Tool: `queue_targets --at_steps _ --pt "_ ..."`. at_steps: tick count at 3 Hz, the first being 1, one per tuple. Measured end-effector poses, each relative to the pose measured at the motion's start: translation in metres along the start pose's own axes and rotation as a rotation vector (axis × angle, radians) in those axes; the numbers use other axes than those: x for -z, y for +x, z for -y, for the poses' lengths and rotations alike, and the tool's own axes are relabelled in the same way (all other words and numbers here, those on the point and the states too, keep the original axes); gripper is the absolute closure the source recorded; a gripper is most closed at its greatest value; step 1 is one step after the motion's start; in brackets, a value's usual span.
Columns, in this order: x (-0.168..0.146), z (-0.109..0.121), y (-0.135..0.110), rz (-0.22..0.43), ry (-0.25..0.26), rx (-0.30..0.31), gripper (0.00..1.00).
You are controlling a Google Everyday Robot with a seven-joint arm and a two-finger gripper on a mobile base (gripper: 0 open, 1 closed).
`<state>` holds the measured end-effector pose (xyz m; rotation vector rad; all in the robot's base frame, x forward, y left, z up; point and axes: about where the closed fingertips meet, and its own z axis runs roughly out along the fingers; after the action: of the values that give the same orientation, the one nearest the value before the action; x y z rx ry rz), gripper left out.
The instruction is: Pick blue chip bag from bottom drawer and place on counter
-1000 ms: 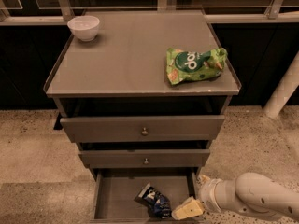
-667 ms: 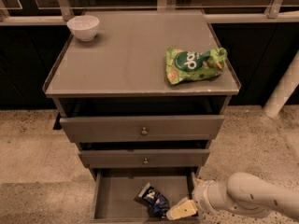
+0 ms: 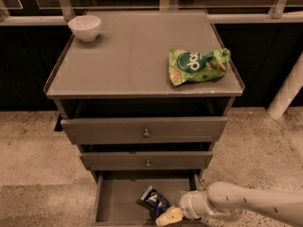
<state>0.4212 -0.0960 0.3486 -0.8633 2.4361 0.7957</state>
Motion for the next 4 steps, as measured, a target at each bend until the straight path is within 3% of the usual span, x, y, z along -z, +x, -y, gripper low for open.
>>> queue_targets --at_steps 1,2,3,4 --pt "-0.011 -0.004 0.009 -0.004 -0.02 -0.019 0.0" --pt "-0.018 0.004 0.016 0.016 0.012 -0.065 0.0" --pt "-0.048 0.022 0.02 0.049 0.042 -0.078 0.0" --pt "-0.083 0.038 0.02 0.079 0.04 -0.086 0.0"
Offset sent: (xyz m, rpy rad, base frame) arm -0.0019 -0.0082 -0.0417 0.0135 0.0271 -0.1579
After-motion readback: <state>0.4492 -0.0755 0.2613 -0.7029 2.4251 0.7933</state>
